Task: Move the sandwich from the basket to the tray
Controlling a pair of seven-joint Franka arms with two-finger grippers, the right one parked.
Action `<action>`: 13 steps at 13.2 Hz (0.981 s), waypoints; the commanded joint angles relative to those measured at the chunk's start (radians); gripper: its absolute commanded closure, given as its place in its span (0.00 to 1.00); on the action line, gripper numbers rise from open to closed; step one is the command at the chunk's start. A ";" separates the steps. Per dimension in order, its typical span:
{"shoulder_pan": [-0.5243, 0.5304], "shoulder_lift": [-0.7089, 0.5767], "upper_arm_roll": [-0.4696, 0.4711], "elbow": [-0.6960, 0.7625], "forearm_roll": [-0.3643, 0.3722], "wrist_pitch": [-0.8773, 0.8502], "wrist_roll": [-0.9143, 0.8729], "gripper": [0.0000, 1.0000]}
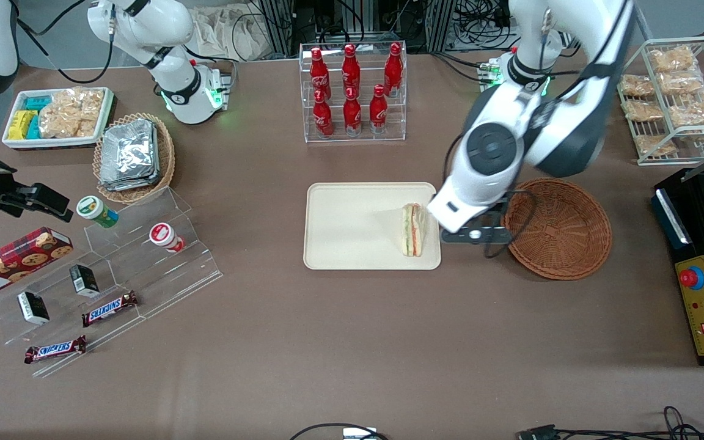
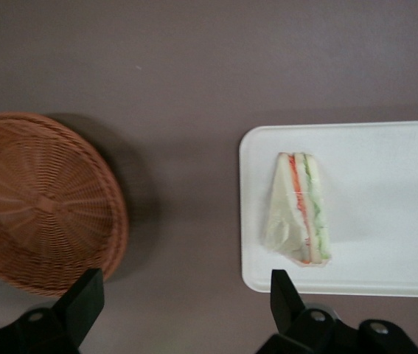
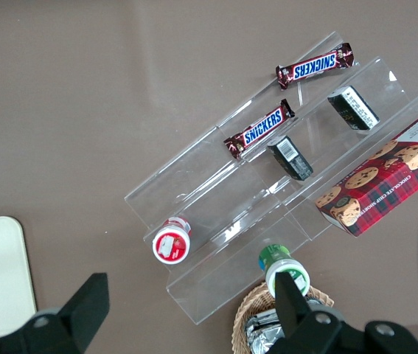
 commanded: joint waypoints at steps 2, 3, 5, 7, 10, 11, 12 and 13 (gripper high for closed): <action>0.175 -0.044 -0.008 0.103 -0.007 -0.082 0.193 0.00; 0.230 -0.070 -0.010 0.096 -0.007 -0.082 0.254 0.00; 0.291 -0.109 -0.007 0.094 -0.005 -0.101 0.287 0.00; 0.335 -0.127 -0.005 0.094 0.006 -0.106 0.287 0.00; 0.404 -0.147 -0.011 0.104 -0.007 -0.103 0.286 0.00; 0.418 -0.152 -0.013 0.107 -0.007 -0.102 0.287 0.00; 0.429 -0.154 -0.014 0.116 -0.005 -0.106 0.289 0.00; 0.429 -0.155 -0.016 0.120 -0.007 -0.115 0.290 0.00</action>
